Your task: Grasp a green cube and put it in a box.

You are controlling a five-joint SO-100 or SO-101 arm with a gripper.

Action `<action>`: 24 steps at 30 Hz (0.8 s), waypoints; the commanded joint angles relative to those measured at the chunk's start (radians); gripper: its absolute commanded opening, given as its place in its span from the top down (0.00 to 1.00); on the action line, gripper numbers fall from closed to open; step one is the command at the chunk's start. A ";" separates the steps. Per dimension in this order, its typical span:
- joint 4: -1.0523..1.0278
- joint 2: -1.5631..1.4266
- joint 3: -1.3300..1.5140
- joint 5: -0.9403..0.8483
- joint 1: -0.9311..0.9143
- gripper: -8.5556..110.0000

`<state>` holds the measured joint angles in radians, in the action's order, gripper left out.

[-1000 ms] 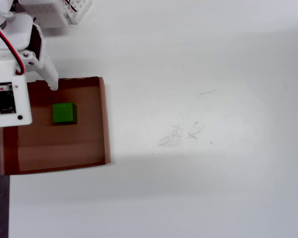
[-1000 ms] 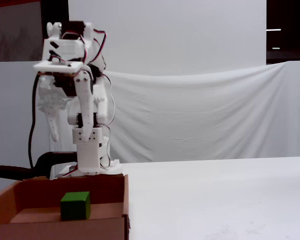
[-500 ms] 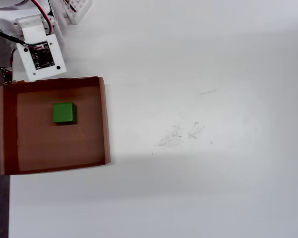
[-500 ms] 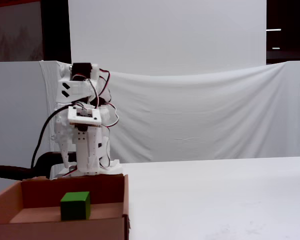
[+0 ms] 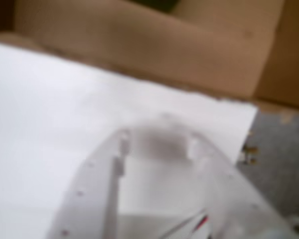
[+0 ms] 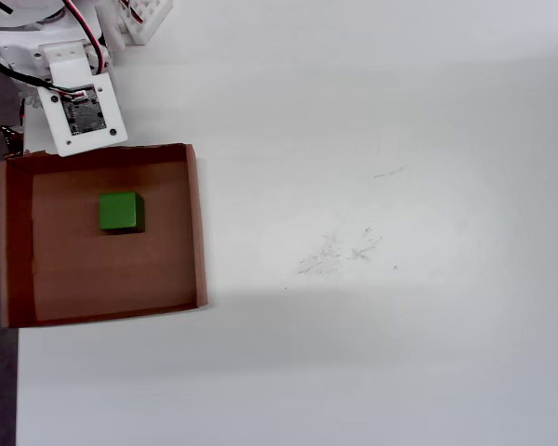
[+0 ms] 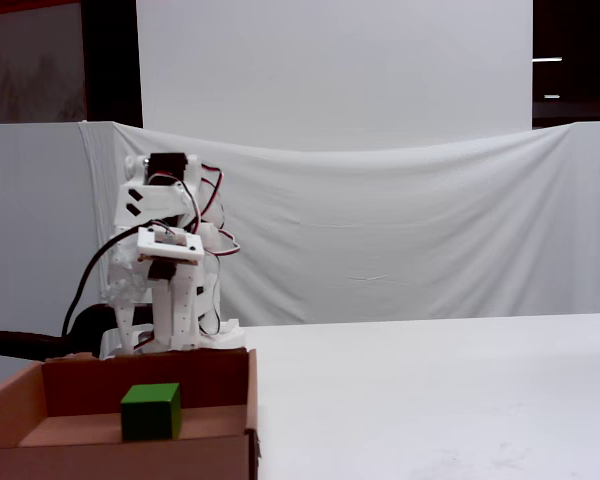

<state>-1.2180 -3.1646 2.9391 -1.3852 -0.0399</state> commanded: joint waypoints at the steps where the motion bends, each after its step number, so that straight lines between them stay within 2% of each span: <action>1: -0.003 -0.018 0.025 -0.040 0.009 0.80; 17: -0.011 -0.020 0.032 -0.026 0.012 0.82; 24: -0.009 -0.020 0.032 -0.020 0.034 0.80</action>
<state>-1.2149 -3.1784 2.9775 -1.3883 -0.0230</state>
